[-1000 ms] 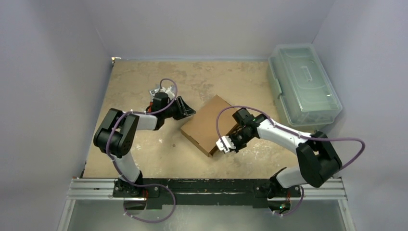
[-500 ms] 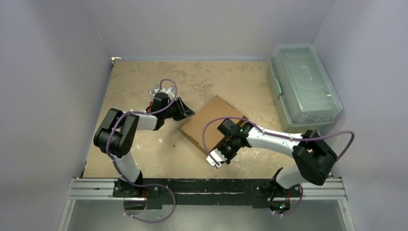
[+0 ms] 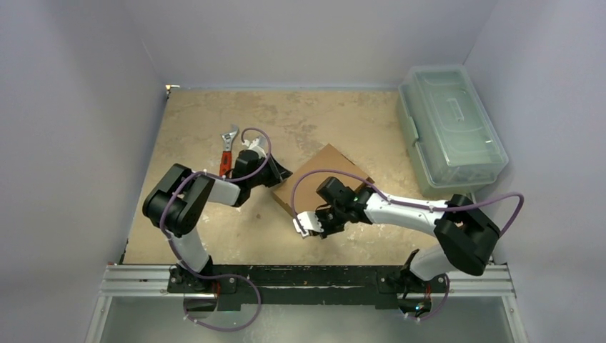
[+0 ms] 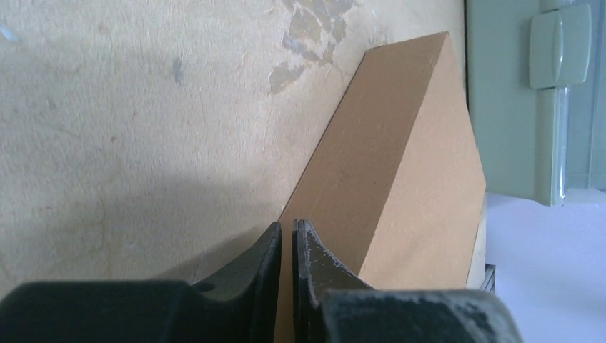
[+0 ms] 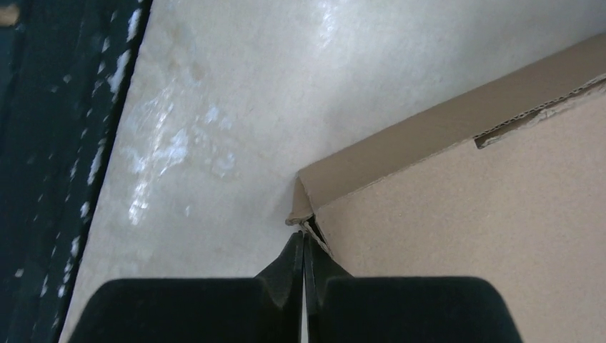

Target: Fold the paper box

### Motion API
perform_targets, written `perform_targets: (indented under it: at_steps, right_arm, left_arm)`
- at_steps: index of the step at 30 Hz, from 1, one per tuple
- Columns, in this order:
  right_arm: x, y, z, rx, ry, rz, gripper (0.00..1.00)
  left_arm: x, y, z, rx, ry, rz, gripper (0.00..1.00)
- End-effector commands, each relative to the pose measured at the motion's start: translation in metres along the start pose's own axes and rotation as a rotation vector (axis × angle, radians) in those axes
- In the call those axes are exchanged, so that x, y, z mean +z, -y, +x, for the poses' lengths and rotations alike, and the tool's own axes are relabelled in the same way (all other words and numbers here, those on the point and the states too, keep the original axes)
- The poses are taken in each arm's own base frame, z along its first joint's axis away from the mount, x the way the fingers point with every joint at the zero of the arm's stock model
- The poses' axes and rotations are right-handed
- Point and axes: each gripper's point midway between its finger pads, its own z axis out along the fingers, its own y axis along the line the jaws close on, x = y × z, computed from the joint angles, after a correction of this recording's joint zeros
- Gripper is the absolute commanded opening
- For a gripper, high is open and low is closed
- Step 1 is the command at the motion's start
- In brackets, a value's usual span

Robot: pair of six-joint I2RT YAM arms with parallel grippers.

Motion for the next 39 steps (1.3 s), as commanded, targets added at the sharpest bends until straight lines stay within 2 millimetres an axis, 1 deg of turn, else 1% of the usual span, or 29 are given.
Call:
perform_targets:
  at_steps: [1,2,4,6,10,13,14,16,18,21,22,23,24,26,28,30,31,33,34,35,37,38,39]
  right_arm:
    - [-0.017,0.003,0.003,-0.132,0.011,-0.120,0.00]
    - [-0.022,-0.011,0.011,-0.159,0.001,-0.200,0.00]
    - [-0.029,-0.030,0.021,-0.192,0.004,-0.306,0.00]
    - [-0.030,-0.040,0.027,-0.211,-0.004,-0.361,0.00]
    - [-0.026,-0.048,0.032,-0.191,-0.030,-0.441,0.00]
    - [-0.019,-0.050,0.028,-0.193,-0.027,-0.447,0.00]
    - [-0.016,-0.047,0.023,-0.187,-0.015,-0.418,0.00]
    - [-0.010,-0.036,0.005,-0.169,0.031,-0.343,0.00]
    - [-0.005,-0.012,-0.014,-0.113,0.072,-0.223,0.00]
    - [-0.005,0.027,-0.034,-0.047,0.120,-0.040,0.00]
    - [-0.007,0.038,-0.044,-0.039,0.155,0.008,0.00]
    - [-0.008,0.045,-0.051,-0.021,0.180,0.032,0.00]
    - [-0.008,0.049,-0.053,0.006,0.184,0.051,0.00]
    - [-0.004,0.054,-0.044,0.037,0.153,0.087,0.00]
    - [-0.006,0.059,-0.033,0.052,0.121,0.112,0.00]
    - [-0.018,0.050,-0.032,0.078,0.173,0.039,0.00]
    - [-0.026,0.036,-0.032,0.032,0.216,-0.046,0.00]
    - [-0.040,-0.001,-0.018,-0.066,0.179,-0.224,0.00]
    - [-0.047,-0.015,-0.009,-0.079,0.147,-0.293,0.00]
    - [-0.053,-0.021,-0.001,-0.060,0.124,-0.329,0.00]
    - [-0.067,-0.017,0.013,0.013,0.106,-0.340,0.00]
    - [-0.076,-0.009,0.019,0.066,0.118,-0.319,0.00]
    - [-0.085,-0.004,0.024,0.097,0.136,-0.309,0.00]
  left_arm:
    - [-0.011,0.006,0.028,-0.019,-0.080,-0.004,0.11]
    - [-0.012,0.006,0.021,-0.015,-0.066,-0.017,0.12]
    - [-0.014,0.008,0.006,-0.006,-0.036,-0.022,0.13]
    - [-0.013,0.009,-0.004,0.002,-0.033,-0.020,0.14]
    - [-0.011,0.012,-0.010,0.011,-0.046,-0.007,0.14]
    - [-0.010,0.011,-0.007,0.010,-0.056,-0.002,0.14]
    - [-0.009,0.010,-0.005,0.008,-0.063,0.001,0.13]
    - [-0.007,0.008,0.005,0.001,-0.088,0.012,0.12]
    - [-0.004,0.008,0.018,0.008,-0.129,0.017,0.10]
    - [-0.003,0.007,0.038,0.016,-0.168,0.023,0.09]
    - [-0.003,0.006,0.043,0.010,-0.176,0.024,0.09]
    - [-0.003,0.006,0.047,0.002,-0.180,0.027,0.09]
    - [-0.003,0.005,0.051,-0.003,-0.184,0.029,0.09]
    - [-0.004,0.004,0.055,-0.016,-0.185,0.034,0.08]
    - [-0.005,0.005,0.053,-0.016,-0.176,0.037,0.08]
    - [-0.007,0.007,0.046,-0.009,-0.151,0.023,0.09]
    - [-0.008,0.007,0.041,-0.003,-0.138,0.012,0.10]
    - [-0.011,0.008,0.028,0.004,-0.103,-0.002,0.13]
    - [-0.013,0.007,0.020,0.001,-0.084,-0.007,0.13]
    - [-0.016,0.005,0.008,-0.006,-0.056,-0.011,0.14]
    - [-0.023,0.006,-0.013,-0.008,-0.009,-0.011,0.17]
    - [-0.026,0.007,-0.024,-0.005,0.010,-0.008,0.18]
    - [-0.028,0.009,-0.035,0.003,0.027,-0.002,0.21]
